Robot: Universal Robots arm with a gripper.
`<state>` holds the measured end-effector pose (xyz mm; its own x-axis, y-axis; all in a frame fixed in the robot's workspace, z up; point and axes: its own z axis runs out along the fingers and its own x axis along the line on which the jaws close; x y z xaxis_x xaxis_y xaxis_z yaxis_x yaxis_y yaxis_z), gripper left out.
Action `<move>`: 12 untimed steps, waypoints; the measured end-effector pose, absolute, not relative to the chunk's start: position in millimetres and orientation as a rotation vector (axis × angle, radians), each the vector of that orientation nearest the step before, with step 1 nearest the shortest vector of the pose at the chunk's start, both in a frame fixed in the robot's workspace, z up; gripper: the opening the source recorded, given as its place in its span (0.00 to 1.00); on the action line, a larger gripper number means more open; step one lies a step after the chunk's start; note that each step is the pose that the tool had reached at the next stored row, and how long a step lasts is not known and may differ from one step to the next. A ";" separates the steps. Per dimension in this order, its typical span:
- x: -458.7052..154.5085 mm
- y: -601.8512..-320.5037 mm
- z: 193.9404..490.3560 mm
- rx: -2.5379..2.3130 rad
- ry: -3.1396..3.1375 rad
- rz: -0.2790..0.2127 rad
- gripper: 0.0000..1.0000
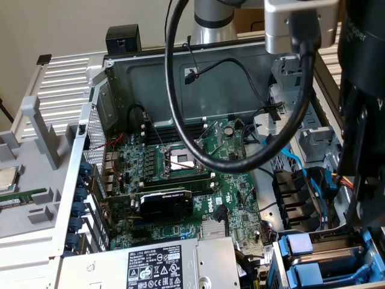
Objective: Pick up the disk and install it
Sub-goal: 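Insert the first disk wire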
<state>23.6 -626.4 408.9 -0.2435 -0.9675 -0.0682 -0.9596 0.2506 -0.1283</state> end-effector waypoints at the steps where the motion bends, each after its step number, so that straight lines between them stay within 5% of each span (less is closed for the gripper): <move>1: 23.8 -626.8 408.5 -1.843 2.374 -0.079 0.51; 12: 26.5 -638.9 407.0 -1.854 2.358 -0.032 0.51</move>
<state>26.5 -638.9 407.0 -0.2295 -0.9684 -0.0979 -0.9654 0.2393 -0.1041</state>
